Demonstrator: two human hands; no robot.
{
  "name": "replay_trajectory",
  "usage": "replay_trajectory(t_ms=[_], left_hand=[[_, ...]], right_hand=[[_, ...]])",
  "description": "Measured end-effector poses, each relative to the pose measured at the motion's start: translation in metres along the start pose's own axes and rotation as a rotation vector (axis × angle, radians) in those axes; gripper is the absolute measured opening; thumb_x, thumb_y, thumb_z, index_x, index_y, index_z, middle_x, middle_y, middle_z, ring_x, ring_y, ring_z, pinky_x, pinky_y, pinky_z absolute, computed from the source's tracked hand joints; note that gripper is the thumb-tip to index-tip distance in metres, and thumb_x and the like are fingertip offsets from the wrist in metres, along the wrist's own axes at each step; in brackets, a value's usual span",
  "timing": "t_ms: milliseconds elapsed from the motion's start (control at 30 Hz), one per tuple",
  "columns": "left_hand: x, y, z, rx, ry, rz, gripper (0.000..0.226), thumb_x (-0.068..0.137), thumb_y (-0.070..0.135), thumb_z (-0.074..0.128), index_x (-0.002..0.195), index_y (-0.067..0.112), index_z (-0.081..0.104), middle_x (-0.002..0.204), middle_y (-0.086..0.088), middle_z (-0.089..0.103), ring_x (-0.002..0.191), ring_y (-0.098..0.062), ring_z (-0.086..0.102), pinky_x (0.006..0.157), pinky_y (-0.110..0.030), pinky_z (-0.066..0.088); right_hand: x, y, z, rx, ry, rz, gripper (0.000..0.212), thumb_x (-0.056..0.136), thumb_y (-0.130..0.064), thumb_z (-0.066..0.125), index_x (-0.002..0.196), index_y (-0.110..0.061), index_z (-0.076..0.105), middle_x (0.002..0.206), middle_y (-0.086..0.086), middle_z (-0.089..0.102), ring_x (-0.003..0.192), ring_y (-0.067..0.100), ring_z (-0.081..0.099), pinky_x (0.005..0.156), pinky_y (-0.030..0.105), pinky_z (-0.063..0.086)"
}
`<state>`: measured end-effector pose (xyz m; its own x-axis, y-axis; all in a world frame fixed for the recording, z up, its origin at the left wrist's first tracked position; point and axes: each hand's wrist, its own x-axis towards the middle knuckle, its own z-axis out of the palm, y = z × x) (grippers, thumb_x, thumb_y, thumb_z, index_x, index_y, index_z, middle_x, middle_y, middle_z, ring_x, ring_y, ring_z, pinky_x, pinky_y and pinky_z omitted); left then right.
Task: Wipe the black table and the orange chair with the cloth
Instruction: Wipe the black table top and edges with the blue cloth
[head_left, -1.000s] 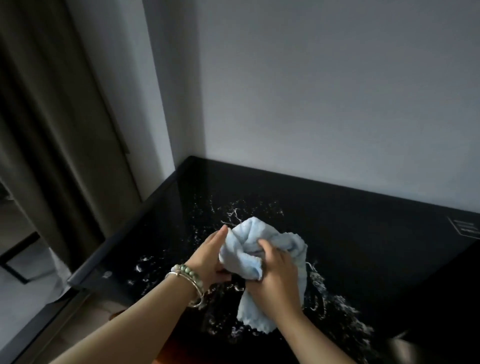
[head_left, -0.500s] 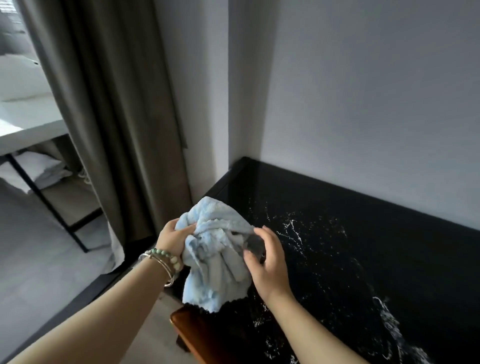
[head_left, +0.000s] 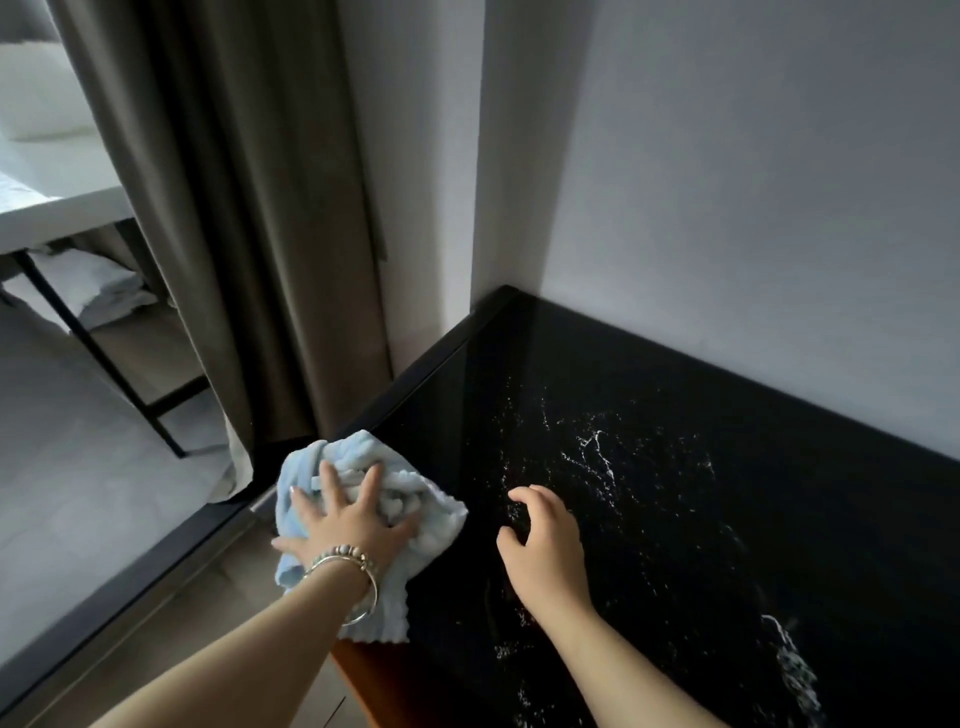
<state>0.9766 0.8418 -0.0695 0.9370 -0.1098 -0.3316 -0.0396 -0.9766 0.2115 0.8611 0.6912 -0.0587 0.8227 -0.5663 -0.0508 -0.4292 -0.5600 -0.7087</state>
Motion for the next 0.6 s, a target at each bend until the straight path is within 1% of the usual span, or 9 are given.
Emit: replay_trajectory(t_ms=[100,200,233,333,367,400,467,533,600], left_hand=[[0.017,-0.016,-0.004,0.054,0.106,0.083,0.054,0.083,0.057,0.047,0.133,0.056,0.026,0.15,0.006,0.01,0.134,-0.031,0.017,0.094,-0.048,0.035],[0.012,0.002,0.0,0.011,0.125,0.137,0.044,0.086,0.045,0.049,0.128,0.05,0.039,0.144,0.009,0.025,0.128,-0.027,0.028,0.092,-0.041,0.037],[0.006,0.015,0.005,0.017,0.094,0.22,0.044,0.086,0.042,0.05,0.128,0.05,0.04,0.144,0.01,0.026,0.127,-0.026,0.029,0.093,-0.04,0.037],[0.003,0.032,0.016,0.052,-0.032,0.613,0.047,0.082,0.038,0.056,0.125,0.053,0.044,0.143,0.016,0.029,0.124,-0.023,0.032,0.095,-0.036,0.04],[0.016,0.028,0.008,0.046,-0.04,0.683,0.048,0.08,0.039,0.056,0.125,0.052,0.045,0.144,0.016,0.03,0.123,-0.024,0.033,0.096,-0.036,0.04],[0.032,0.021,-0.004,0.052,-0.003,0.681,0.05,0.079,0.041,0.054,0.127,0.051,0.045,0.147,0.015,0.028,0.123,-0.025,0.033,0.097,-0.037,0.039],[0.067,-0.001,-0.028,0.049,0.09,0.52,0.055,0.079,0.041,0.054,0.131,0.049,0.04,0.153,0.011,0.018,0.127,-0.031,0.03,0.099,-0.042,0.038],[0.088,-0.02,-0.041,0.043,0.081,0.335,0.061,0.081,0.04,0.056,0.135,0.051,0.031,0.155,0.012,0.006,0.13,-0.032,0.028,0.096,-0.046,0.038],[0.086,-0.017,-0.037,0.12,0.061,0.289,0.061,0.082,0.045,0.052,0.135,0.055,0.022,0.152,0.011,0.006,0.13,-0.028,0.026,0.092,-0.044,0.037]], right_hand=[[0.004,0.006,0.001,0.03,0.018,0.005,0.035,0.089,-0.015,0.054,0.123,-0.026,0.054,0.131,-0.017,0.044,0.109,0.0,0.036,0.094,0.015,0.032],[0.011,0.008,0.004,0.062,0.034,0.033,0.033,0.089,-0.013,0.054,0.12,-0.023,0.056,0.126,-0.015,0.048,0.113,0.004,0.041,0.094,0.016,0.034],[0.015,0.008,0.005,0.066,0.042,0.044,0.032,0.088,-0.012,0.055,0.119,-0.022,0.057,0.125,-0.014,0.05,0.114,0.007,0.044,0.095,0.019,0.037],[0.027,0.006,0.004,0.067,0.107,0.077,0.03,0.086,-0.009,0.057,0.114,-0.019,0.061,0.122,-0.008,0.055,0.112,0.015,0.05,0.098,0.031,0.042],[0.03,0.004,0.003,0.066,0.126,0.093,0.03,0.086,-0.009,0.057,0.113,-0.019,0.061,0.121,-0.008,0.055,0.112,0.016,0.05,0.098,0.033,0.043],[0.033,0.003,0.002,0.055,0.131,0.105,0.03,0.086,-0.01,0.057,0.114,-0.02,0.06,0.121,-0.009,0.055,0.112,0.015,0.05,0.098,0.033,0.043],[0.039,0.002,0.002,0.021,0.127,0.124,0.03,0.089,-0.012,0.055,0.117,-0.021,0.058,0.124,-0.011,0.052,0.113,0.012,0.047,0.099,0.032,0.042],[0.046,-0.001,0.005,-0.005,0.126,0.149,0.032,0.09,-0.013,0.054,0.12,-0.022,0.056,0.128,-0.012,0.05,0.115,0.011,0.045,0.099,0.031,0.041],[0.051,-0.003,0.008,-0.057,0.131,0.188,0.033,0.09,-0.015,0.054,0.122,-0.023,0.054,0.131,-0.011,0.048,0.115,0.012,0.044,0.099,0.032,0.041]])
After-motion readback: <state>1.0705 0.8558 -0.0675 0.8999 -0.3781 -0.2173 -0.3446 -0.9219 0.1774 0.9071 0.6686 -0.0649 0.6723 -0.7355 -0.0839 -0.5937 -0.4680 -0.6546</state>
